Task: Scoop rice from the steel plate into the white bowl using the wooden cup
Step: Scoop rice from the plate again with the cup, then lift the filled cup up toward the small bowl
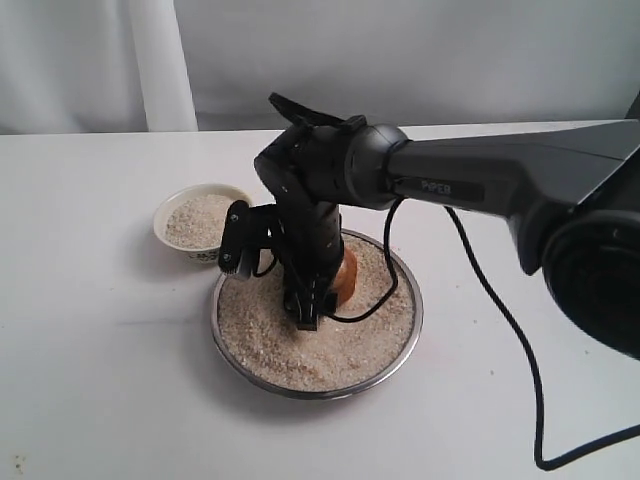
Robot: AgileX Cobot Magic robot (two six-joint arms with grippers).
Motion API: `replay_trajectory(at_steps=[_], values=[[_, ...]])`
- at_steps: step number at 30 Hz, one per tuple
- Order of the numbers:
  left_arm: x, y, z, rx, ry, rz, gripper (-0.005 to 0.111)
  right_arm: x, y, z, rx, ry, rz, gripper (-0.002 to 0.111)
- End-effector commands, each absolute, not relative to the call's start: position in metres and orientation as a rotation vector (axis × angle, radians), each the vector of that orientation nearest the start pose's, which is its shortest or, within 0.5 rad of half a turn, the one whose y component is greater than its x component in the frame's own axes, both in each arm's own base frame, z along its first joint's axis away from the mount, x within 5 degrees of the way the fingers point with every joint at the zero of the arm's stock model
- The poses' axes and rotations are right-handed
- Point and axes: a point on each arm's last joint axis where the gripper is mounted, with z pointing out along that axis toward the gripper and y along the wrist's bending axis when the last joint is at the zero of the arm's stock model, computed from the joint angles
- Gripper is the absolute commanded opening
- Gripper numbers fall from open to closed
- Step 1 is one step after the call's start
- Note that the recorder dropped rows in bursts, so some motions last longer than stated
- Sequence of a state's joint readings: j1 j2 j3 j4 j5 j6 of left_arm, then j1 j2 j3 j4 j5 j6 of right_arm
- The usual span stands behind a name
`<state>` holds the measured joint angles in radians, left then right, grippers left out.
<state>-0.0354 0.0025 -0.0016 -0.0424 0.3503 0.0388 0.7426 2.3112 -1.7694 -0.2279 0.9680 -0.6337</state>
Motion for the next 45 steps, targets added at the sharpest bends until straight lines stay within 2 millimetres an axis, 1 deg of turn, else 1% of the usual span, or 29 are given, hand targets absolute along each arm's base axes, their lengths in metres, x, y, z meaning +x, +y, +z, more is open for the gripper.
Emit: replay_trajectory(at_steps=[1, 6, 9, 11, 14, 19, 23, 29, 38, 45], values=[[0.053, -0.004, 0.182, 0.045, 1.830, -0.044, 0.000, 0.356, 0.302, 0.136, -1.945, 2.179, -0.176, 0.000], [0.053, -0.004, 0.182, 0.044, 1.830, -0.046, 0.000, 0.355, 0.286, 0.127, -1.881, 2.191, -0.093, 0.000], [0.053, -0.004, 0.182, 0.044, 1.830, -0.046, 0.000, 0.351, 0.273, 0.118, -1.855, 2.186, -0.055, 0.000], [0.053, -0.004, 0.182, 0.044, 1.830, -0.046, 0.000, 0.347, 0.264, 0.117, -1.820, 2.162, -0.015, 0.000], [0.053, -0.004, 0.182, 0.044, 1.830, -0.046, 0.000, 0.344, 0.252, 0.120, -1.744, 2.131, 0.038, 0.000], [0.053, -0.004, 0.182, 0.046, 1.830, -0.044, 0.000, 0.344, 0.234, 0.127, -1.606, 2.127, 0.132, 0.000], [0.053, -0.004, 0.182, 0.046, 1.830, -0.044, 0.000, 0.343, 0.234, 0.133, -1.557, 2.093, 0.141, 0.000], [0.053, -0.004, 0.182, 0.044, 1.830, -0.046, 0.000, 0.347, 0.236, 0.144, -1.447, 2.060, 0.149, 0.000], [0.053, -0.004, 0.182, 0.044, 1.830, -0.046, 0.000, 0.352, 0.236, 0.172, -1.338, 1.983, 0.123, 0.000], [0.053, -0.004, 0.182, 0.046, 1.830, -0.044, 0.000, 0.355, 0.236, 0.181, -1.248, 1.957, 0.114, 0.000]])
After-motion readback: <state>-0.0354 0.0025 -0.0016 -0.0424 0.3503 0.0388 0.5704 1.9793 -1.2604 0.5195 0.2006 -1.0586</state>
